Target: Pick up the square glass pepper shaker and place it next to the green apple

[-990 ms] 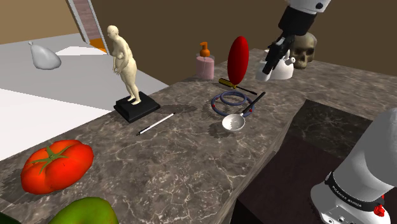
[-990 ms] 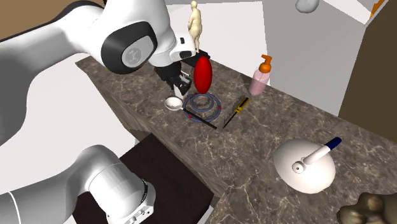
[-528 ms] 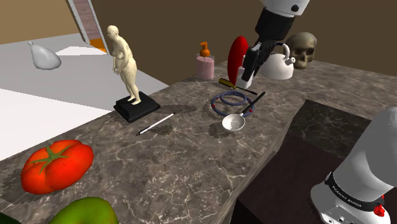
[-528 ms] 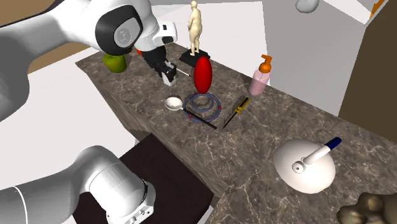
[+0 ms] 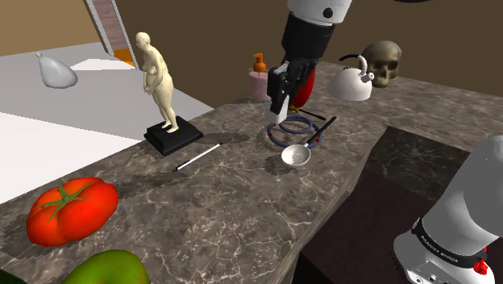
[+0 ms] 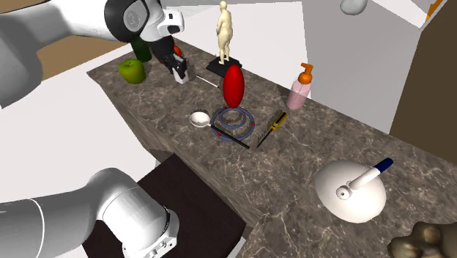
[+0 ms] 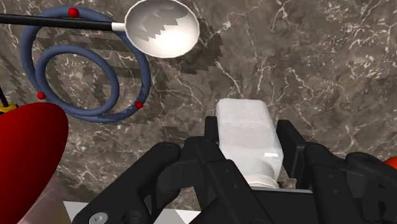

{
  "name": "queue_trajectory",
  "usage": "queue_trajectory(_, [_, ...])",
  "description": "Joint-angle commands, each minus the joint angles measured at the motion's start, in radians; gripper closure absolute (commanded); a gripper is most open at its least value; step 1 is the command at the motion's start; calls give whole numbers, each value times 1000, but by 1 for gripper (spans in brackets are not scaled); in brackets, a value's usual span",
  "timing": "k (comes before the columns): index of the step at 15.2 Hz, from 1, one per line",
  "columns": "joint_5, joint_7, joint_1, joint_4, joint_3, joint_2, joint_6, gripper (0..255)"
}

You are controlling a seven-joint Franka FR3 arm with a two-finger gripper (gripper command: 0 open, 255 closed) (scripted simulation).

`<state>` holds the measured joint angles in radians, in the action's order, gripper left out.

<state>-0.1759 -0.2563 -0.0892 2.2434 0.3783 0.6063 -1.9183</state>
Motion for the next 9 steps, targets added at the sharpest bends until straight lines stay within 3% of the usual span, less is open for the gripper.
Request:
queue_trajectory(1, [4,-57,4,-50,55,-60,-16,255])
queue_trajectory(9, [102,-281,37,-284,262,-310,-30,255])
